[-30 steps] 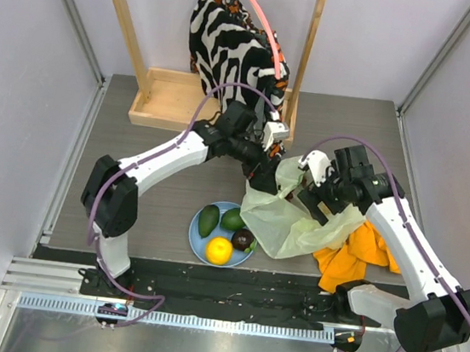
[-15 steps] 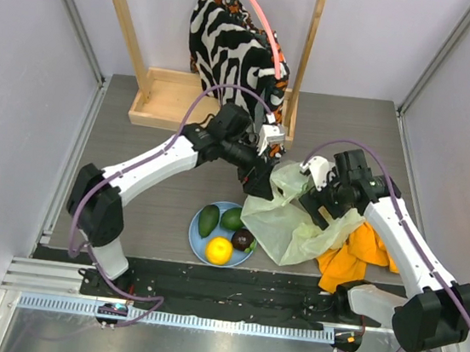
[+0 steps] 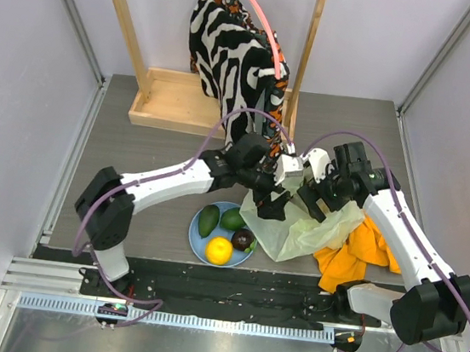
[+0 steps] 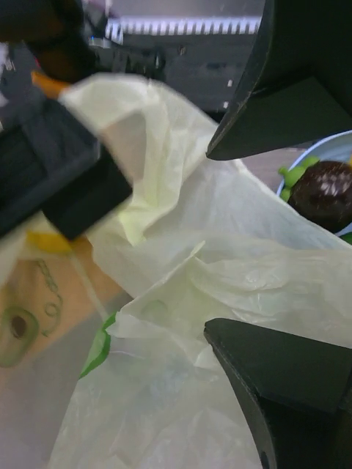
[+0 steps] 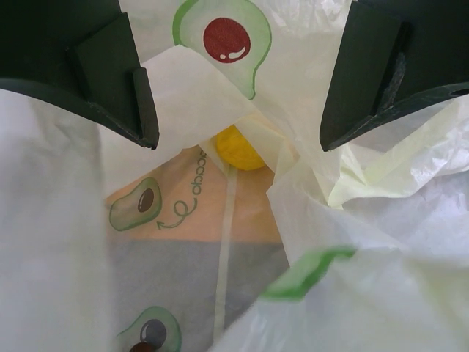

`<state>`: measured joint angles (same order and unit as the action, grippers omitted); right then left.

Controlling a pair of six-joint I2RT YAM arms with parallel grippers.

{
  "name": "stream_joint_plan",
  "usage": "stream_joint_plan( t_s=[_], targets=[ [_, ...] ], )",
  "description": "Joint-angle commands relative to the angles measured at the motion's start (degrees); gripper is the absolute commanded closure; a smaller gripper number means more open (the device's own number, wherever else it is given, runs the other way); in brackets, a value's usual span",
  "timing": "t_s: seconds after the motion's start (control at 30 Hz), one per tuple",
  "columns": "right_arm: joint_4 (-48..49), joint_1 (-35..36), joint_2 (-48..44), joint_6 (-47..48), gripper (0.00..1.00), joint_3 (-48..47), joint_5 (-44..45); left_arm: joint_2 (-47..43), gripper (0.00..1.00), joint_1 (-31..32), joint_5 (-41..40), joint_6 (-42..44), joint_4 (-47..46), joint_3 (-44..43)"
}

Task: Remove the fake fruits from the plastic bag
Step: Adjust the plastic bag at the center of the board.

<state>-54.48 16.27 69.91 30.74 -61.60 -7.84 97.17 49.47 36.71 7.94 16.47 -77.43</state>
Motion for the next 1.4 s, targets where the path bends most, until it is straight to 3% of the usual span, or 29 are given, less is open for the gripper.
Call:
stream_joint_plan(
  t_s=[0.0, 0.03, 0.07, 0.13, 0.17, 0.2, 0.3, 0.4, 0.53, 0.57, 0.6, 0.67, 0.7, 0.77, 0.87, 0.97, 1.0, 1.07, 1.1, 1.13, 1.17, 1.23, 1.37],
  targets=[
    [0.2, -0.5, -0.6, -0.8, 0.0, -1.9, 0.5, 3.9, 0.1, 2.0, -15.5, 3.2, -6.3, -0.8],
    [0.1, -0.5, -0.7, -0.6, 0.0, -1.9, 0.4, 4.5, 0.13, 2.3, -19.4, 3.2, -7.5, -0.8],
    [-0.2, -0.5, -0.9, -0.4, 0.0, -1.9, 0.5, 5.7, 0.26, 2.3, -25.9, 3.7, -8.0, -1.1],
    [-1.2, -0.5, -1.3, 1.2, 0.0, -1.4, 0.4, 6.5, 0.5, 1.9, -29.6, 4.3, -6.6, -3.7],
    [-1.4, -0.5, -1.2, 2.3, 0.0, -1.1, 0.5, 6.9, 0.81, 0.9, -29.4, 4.9, -5.8, -4.9],
    [-1.1, -0.6, -1.0, 3.4, 0.0, -0.6, 3.8, 6.9, 1.0, 0.3, -30.0, 5.1, -5.3, -6.2],
    [3.9, -4.8, 3.9, 11.5, 0.0, 1.3, 10.2, 7.4, 1.0, -2.3, -30.3, 5.4, -5.0, -13.1],
    [8.0, -14.2, 15.6, 15.7, 0.02, -6.0, 10.1, 9.7, 1.0, -4.6, -30.8, 4.5, -4.5, -24.1],
    [6.4, -19.3, 32.9, 13.3, 0.04, -32.0, 10.7, 14.6, 1.0, -8.1, -28.8, -0.3, -6.2, -41.4],
    [4.8, -19.5, 34.5, 12.5, 0.04, -36.0, 10.5, 16.4, 1.0, -8.2, -27.7, -0.6, -4.0, -51.3],
    [4.0, -19.5, 35.9, 12.1, 0.04, -42.7, 10.0, 19.7, 1.0, -8.2, -27.0, -1.3, -2.7, -55.9],
    [1.5, -19.5, 38.0, 10.6, 0.04, -47.5, 8.6, 21.3, 1.0, -8.2, -24.3, -2.8, -0.9, -65.2],
    [1.2, -19.5, 37.9, 10.0, 0.04, -49.5, 8.7, 20.4, 1.0, -8.1, -24.1, -4.0, -1.0, -65.7],
    [0.8, -19.5, 34.6, 10.0, 0.04, -48.1, 9.2, 17.6, 1.0, -7.6, -22.2, -5.3, -0.6, -61.3],
    [1.0, -19.5, 25.2, 11.3, 0.04, -36.2, 9.3, 9.3, 1.0, -7.5, -17.2, -6.6, 2.2, -50.8],
    [-1.2, -19.5, 15.2, 13.6, 0.03, -17.4, 12.2, -0.7, 1.0, -7.2, -12.0, -7.6, 3.7, -31.5],
    [-2.1, -19.5, 7.8, 15.7, 0.03, -7.1, 12.1, -3.4, 1.0, -6.1, -11.5, -7.1, 4.2, -23.0],
    [-2.7, -19.4, 0.7, 16.2, 0.02, 2.1, 11.5, -9.1, 0.96, -4.8, -11.1, -4.4, 4.3, -14.8],
    [-3.2, -19.3, -5.0, 16.0, 0.02, 7.9, 10.1, -10.1, 0.84, -4.2, -8.5, -3.8, 4.4, -9.8],
    [-4.3, -19.3, -6.7, 15.9, 0.01, 9.5, 8.7, -10.8, 0.55, -3.9, -7.8, -3.3, 4.6, -8.3],
    [-6.1, -19.3, -8.3, 15.4, 0.02, 10.2, 7.0, -11.5, 0.45, -3.5, -7.6, -2.3, 4.6, -7.3],
    [-7.2, -19.3, -10.7, 14.1, 0.01, 9.5, 4.8, -11.2, 0.29, -2.4, -8.8, -1.3, 4.4, -7.1],
    [-9.6, -19.3, -11.8, 13.8, 0.02, 1.8, 0.6, -7.8, 0.23, -1.3, -8.4, -1.2, 4.6, -13.4]
  ],
)
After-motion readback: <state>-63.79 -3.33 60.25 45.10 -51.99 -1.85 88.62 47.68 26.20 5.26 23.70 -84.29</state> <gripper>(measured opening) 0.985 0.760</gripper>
